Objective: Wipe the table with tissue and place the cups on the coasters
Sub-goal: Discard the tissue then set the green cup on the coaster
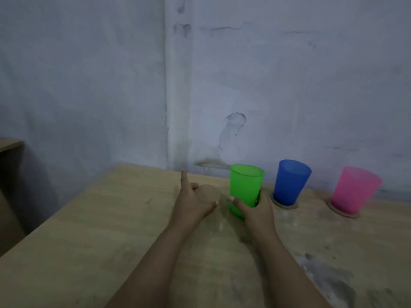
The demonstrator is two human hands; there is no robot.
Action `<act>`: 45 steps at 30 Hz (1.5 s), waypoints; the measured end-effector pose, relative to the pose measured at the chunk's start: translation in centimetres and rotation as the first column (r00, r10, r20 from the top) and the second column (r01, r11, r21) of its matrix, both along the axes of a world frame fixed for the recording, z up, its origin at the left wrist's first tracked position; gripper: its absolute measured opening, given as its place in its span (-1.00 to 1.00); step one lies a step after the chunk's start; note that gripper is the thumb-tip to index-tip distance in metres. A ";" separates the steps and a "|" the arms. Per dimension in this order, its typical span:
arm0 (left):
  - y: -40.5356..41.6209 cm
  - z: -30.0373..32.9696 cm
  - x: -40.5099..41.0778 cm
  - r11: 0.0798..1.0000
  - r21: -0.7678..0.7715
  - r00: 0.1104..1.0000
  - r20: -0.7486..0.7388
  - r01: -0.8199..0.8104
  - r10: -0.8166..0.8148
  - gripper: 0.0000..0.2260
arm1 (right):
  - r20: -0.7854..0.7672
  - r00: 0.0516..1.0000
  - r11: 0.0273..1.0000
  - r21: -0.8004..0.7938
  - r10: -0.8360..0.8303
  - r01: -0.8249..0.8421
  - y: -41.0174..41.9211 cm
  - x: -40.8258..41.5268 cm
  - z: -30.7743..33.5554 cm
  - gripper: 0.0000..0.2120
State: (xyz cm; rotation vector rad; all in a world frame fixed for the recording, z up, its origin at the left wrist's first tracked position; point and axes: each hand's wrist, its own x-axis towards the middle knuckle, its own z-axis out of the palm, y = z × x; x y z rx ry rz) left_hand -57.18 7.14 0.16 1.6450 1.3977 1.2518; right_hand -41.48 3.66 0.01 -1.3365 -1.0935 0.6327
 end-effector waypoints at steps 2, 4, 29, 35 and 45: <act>1.4 -0.1 1.1 1.000 -0.004 1.000 -0.013 0.027 -0.028 0.09 | -0.001 1.000 1.000 0.003 0.010 -0.010 0.4 0.9 -0.2 -0.49; 2.4 -0.3 2.0 0.998 -0.007 0.997 -0.036 0.061 -0.062 0.10 | -0.007 1.000 1.000 -0.007 0.031 -0.031 0.6 1.8 -0.3 -0.48; 5.9 -2.9 4.5 0.985 0.046 0.963 -0.224 0.167 -0.153 0.18 | -0.102 0.994 0.998 0.059 -0.031 0.037 2.4 2.4 -0.6 -0.40; 5.2 -2.3 4.0 0.998 -0.025 0.935 -0.349 0.063 -0.067 0.07 | -0.055 0.998 0.998 0.062 0.007 -0.003 4.7 2.4 0.1 -0.41; 4.9 -1.6 3.8 0.999 0.034 0.832 -0.554 -0.026 0.040 -0.42 | 0.085 0.991 0.994 0.015 0.106 -0.108 6.6 1.9 -0.2 -0.49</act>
